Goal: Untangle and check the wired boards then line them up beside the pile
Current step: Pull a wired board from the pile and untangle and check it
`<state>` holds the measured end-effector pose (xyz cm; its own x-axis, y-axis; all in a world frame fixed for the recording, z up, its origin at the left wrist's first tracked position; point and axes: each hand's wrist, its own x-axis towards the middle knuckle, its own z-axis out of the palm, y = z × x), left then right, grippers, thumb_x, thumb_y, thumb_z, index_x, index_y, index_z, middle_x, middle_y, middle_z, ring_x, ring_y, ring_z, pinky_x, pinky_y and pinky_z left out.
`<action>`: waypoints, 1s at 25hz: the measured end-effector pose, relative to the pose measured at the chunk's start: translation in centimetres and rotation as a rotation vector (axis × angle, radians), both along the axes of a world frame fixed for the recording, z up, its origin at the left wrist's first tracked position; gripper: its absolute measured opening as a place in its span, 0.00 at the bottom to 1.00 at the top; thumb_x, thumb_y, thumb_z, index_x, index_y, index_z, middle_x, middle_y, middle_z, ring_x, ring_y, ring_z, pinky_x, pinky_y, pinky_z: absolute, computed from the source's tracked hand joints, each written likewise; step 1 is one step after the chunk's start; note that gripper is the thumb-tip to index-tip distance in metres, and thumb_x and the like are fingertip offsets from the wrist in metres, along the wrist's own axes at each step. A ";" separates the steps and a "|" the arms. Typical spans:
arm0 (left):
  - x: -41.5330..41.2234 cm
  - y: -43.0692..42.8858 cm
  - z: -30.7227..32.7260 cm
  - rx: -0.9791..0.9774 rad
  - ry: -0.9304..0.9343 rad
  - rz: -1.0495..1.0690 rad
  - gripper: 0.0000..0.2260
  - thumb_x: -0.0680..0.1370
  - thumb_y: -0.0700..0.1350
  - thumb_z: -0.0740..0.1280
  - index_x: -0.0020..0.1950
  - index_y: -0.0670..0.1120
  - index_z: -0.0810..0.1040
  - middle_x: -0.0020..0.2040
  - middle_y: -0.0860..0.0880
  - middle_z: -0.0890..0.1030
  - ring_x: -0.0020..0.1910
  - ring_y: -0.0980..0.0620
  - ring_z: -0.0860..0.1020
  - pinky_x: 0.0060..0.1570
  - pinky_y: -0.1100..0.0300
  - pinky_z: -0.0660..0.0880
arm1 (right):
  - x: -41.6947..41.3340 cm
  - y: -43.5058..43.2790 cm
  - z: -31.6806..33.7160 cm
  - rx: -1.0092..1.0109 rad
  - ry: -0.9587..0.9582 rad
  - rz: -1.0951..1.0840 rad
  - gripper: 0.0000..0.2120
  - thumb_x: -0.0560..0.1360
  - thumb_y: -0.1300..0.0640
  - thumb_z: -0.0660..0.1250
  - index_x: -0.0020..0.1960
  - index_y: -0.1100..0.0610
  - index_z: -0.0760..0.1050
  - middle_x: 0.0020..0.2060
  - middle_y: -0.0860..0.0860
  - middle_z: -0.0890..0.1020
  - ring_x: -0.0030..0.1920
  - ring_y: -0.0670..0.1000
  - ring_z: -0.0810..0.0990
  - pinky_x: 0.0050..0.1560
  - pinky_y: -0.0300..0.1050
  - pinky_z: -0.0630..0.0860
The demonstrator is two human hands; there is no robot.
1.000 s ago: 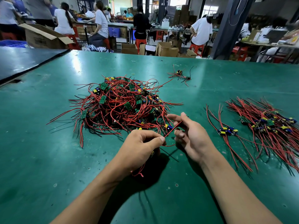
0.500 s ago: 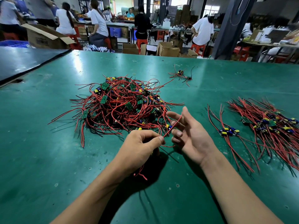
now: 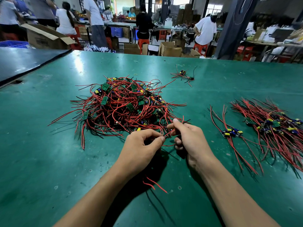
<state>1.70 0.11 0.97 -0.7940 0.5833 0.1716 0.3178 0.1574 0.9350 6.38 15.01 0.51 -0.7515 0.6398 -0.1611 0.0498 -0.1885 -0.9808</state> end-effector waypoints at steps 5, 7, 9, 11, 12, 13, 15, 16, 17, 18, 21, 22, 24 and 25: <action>-0.2 -0.1 0.0 -0.037 -0.001 -0.016 0.05 0.77 0.45 0.71 0.42 0.46 0.84 0.30 0.48 0.79 0.29 0.56 0.73 0.33 0.63 0.70 | 0.0 0.3 0.4 -0.059 -0.030 0.024 0.21 0.84 0.51 0.57 0.42 0.58 0.83 0.32 0.49 0.77 0.22 0.44 0.65 0.28 0.39 0.56; -0.2 -0.1 0.0 -0.048 -0.023 -0.048 0.05 0.77 0.45 0.71 0.42 0.46 0.84 0.28 0.52 0.78 0.27 0.58 0.72 0.30 0.67 0.68 | 0.1 0.6 0.6 -0.098 -0.019 0.035 0.22 0.84 0.51 0.55 0.44 0.58 0.83 0.36 0.49 0.75 0.23 0.45 0.64 0.27 0.39 0.57; -0.1 0.0 0.0 -0.042 -0.059 -0.082 0.05 0.77 0.44 0.71 0.43 0.45 0.84 0.28 0.53 0.78 0.26 0.58 0.72 0.29 0.68 0.67 | 0.2 1.0 0.8 -0.243 0.043 0.078 0.22 0.84 0.51 0.55 0.46 0.59 0.84 0.36 0.49 0.74 0.23 0.45 0.63 0.24 0.38 0.57; -0.1 -0.1 0.1 -0.026 -0.107 -0.117 0.05 0.77 0.44 0.70 0.43 0.45 0.84 0.29 0.50 0.80 0.28 0.55 0.73 0.29 0.66 0.68 | 0.3 1.4 1.0 -0.410 0.151 0.148 0.20 0.83 0.52 0.56 0.48 0.59 0.84 0.34 0.48 0.73 0.23 0.44 0.62 0.22 0.36 0.57; -0.2 -0.2 0.2 -0.016 -0.135 -0.134 0.06 0.77 0.44 0.70 0.43 0.44 0.84 0.30 0.48 0.81 0.29 0.53 0.73 0.29 0.65 0.68 | 0.4 1.5 1.0 -0.433 0.191 0.168 0.19 0.83 0.52 0.58 0.49 0.58 0.85 0.33 0.47 0.74 0.24 0.44 0.62 0.22 0.35 0.57; -0.2 -0.2 0.4 -0.002 -0.163 -0.147 0.06 0.77 0.43 0.70 0.43 0.44 0.84 0.29 0.47 0.81 0.29 0.52 0.73 0.29 0.65 0.67 | 0.4 1.5 1.0 -0.396 0.210 0.166 0.17 0.82 0.51 0.60 0.48 0.56 0.86 0.33 0.46 0.74 0.24 0.43 0.62 0.22 0.35 0.58; -0.5 -0.2 0.7 0.050 -0.248 -0.147 0.07 0.77 0.41 0.69 0.40 0.43 0.84 0.27 0.46 0.79 0.25 0.52 0.71 0.26 0.67 0.66 | 0.4 1.6 0.7 -0.228 0.228 0.125 0.12 0.80 0.51 0.65 0.46 0.53 0.87 0.32 0.42 0.77 0.24 0.43 0.62 0.23 0.34 0.58; -0.6 -0.2 0.8 0.081 -0.304 -0.139 0.08 0.76 0.40 0.69 0.37 0.43 0.84 0.25 0.46 0.78 0.23 0.52 0.70 0.25 0.67 0.65 | 0.4 1.6 0.6 -0.158 0.249 0.105 0.10 0.77 0.51 0.68 0.45 0.53 0.87 0.32 0.42 0.77 0.24 0.42 0.62 0.23 0.33 0.57; -0.7 -0.1 0.9 0.104 -0.352 -0.134 0.09 0.76 0.40 0.69 0.36 0.44 0.84 0.24 0.45 0.77 0.22 0.53 0.69 0.24 0.67 0.65 | 0.4 1.6 0.5 -0.115 0.272 0.092 0.08 0.74 0.51 0.70 0.45 0.52 0.87 0.31 0.42 0.77 0.24 0.42 0.61 0.23 0.33 0.57; -0.8 -0.1 1.1 0.113 -0.380 -0.136 0.10 0.76 0.40 0.69 0.35 0.44 0.84 0.23 0.45 0.76 0.22 0.53 0.68 0.23 0.67 0.64 | 0.3 1.6 0.3 -0.084 0.287 0.080 0.08 0.72 0.50 0.71 0.45 0.52 0.87 0.31 0.43 0.75 0.24 0.42 0.61 0.23 0.33 0.56; -0.7 -0.2 1.2 0.106 -0.369 -0.163 0.09 0.76 0.40 0.69 0.36 0.43 0.84 0.23 0.45 0.76 0.21 0.53 0.68 0.24 0.67 0.65 | 0.4 1.6 -0.2 -0.026 0.293 0.031 0.11 0.69 0.48 0.73 0.47 0.52 0.87 0.31 0.46 0.70 0.24 0.43 0.58 0.22 0.34 0.54; -0.7 -0.2 1.2 0.106 -0.359 -0.167 0.08 0.76 0.40 0.69 0.37 0.42 0.84 0.24 0.45 0.76 0.22 0.53 0.69 0.25 0.66 0.65 | 0.4 1.7 -0.3 -0.009 0.291 0.010 0.11 0.69 0.49 0.74 0.48 0.52 0.87 0.30 0.47 0.69 0.25 0.44 0.58 0.22 0.34 0.53; -0.7 -0.2 1.1 0.101 -0.346 -0.158 0.08 0.76 0.40 0.69 0.38 0.42 0.84 0.24 0.45 0.77 0.24 0.50 0.70 0.27 0.65 0.66 | 0.5 1.9 -0.6 0.087 0.261 -0.037 0.08 0.73 0.50 0.74 0.48 0.53 0.87 0.28 0.51 0.66 0.25 0.45 0.58 0.22 0.36 0.54; -0.8 -0.2 1.0 0.098 -0.342 -0.153 0.08 0.76 0.41 0.70 0.38 0.42 0.84 0.24 0.45 0.77 0.26 0.49 0.69 0.27 0.64 0.65 | 0.5 2.0 -0.7 0.182 0.233 -0.056 0.07 0.75 0.50 0.73 0.48 0.53 0.87 0.27 0.51 0.66 0.25 0.45 0.59 0.23 0.35 0.55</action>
